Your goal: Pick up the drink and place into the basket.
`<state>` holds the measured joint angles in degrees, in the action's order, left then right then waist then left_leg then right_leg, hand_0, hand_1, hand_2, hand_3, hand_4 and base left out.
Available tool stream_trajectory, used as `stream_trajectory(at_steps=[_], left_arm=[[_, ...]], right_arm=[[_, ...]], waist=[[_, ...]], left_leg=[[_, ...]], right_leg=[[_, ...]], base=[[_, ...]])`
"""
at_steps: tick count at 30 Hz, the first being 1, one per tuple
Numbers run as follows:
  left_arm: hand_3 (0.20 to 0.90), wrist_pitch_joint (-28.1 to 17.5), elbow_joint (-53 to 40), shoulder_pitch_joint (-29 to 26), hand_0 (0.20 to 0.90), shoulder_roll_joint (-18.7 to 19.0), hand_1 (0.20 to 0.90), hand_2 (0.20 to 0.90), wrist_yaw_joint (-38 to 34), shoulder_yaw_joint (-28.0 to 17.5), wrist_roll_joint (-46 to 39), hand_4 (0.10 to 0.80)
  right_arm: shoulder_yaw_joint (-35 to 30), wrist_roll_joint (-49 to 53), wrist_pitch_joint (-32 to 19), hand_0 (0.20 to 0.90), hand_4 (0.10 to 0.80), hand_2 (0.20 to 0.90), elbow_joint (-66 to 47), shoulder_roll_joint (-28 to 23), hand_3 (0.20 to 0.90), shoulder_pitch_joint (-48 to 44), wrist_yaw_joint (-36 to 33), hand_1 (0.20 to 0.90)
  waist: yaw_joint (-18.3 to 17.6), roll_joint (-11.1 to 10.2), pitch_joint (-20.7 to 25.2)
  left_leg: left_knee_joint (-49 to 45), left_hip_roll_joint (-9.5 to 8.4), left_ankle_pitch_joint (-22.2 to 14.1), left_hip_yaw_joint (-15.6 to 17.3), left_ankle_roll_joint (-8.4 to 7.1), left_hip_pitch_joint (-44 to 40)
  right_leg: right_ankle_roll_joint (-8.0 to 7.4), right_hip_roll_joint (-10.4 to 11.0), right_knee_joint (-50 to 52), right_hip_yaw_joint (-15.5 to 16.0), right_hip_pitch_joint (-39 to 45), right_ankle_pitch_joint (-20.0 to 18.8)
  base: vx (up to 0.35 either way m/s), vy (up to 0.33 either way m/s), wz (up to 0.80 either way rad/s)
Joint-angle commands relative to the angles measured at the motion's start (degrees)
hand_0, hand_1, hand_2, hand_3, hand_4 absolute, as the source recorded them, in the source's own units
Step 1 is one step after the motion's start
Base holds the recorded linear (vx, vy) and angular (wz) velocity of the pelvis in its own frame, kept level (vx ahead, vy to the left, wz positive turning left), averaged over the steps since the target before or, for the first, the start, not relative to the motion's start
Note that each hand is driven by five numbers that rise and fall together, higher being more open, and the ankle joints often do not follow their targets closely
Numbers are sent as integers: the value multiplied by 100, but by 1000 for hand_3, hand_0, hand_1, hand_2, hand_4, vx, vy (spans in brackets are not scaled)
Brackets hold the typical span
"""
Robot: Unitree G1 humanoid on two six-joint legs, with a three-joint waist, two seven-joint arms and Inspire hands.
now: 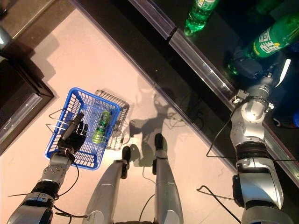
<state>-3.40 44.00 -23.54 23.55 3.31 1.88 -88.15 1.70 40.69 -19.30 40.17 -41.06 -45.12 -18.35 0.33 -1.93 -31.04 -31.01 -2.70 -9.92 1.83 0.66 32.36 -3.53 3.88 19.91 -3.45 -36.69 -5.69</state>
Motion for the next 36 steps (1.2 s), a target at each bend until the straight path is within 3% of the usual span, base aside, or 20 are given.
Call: stream_trajectory(at_steps=[1,6,7,8,13,23,36], left_arm=[[200,-437,-635,-165,300,521,300,300,741,-273,-220,100],[200,-420,-630,-140,300,502,300,300,759,-290,-211,100],[200,-423,-629,-147,300,487,300,300,756,-293,-193,100],[200,-429,-615,-157,300,465,300,300,775,-287,-178,100],[200,-457,-606,-199,300,433,300,300,786,-258,-173,100],[200,-493,-682,-227,300,394,300,300,775,-245,-244,100],[200,-458,-1183,98,300,155,300,300,749,-422,-10,100]], right_arm=[[-24,404,-453,900,800,900,-60,-891,900,-615,320,900],[-62,791,-522,900,800,900,-22,-841,900,-694,639,900],[-98,824,-521,524,361,524,9,-824,461,-701,655,524],[-124,846,-616,300,100,300,74,-795,200,-716,649,300],[-150,687,-877,300,100,300,153,-760,200,-841,481,300],[-156,-320,-1380,300,100,300,24,-859,200,-1048,-688,300],[-379,-1914,-1280,300,100,300,-1417,-780,200,-239,-1102,300]], waist=[[107,354,124],[135,366,124],[136,368,124],[147,374,124],[158,399,124],[137,445,124],[51,365,124]], left_leg=[[774,-133,343,-462,107,-78],[790,-137,367,-484,97,-82],[792,-142,375,-488,97,-83],[791,-149,384,-497,99,-78],[747,-164,375,-501,100,-25],[471,-182,242,-452,121,126],[-1166,-305,-632,-258,227,528]], right_leg=[[-174,-136,683,377,131,1027],[-165,-140,723,409,119,1044],[-160,-139,724,417,122,1043],[-153,-135,727,429,123,1044],[-144,-129,776,452,73,1058],[-85,-102,975,474,-51,1132],[105,-12,2004,542,-257,1551]], base=[[26,-10,5],[23,-1,3],[22,-4,4],[18,-4,3],[-6,2,3],[-22,14,1],[-46,43,3]])
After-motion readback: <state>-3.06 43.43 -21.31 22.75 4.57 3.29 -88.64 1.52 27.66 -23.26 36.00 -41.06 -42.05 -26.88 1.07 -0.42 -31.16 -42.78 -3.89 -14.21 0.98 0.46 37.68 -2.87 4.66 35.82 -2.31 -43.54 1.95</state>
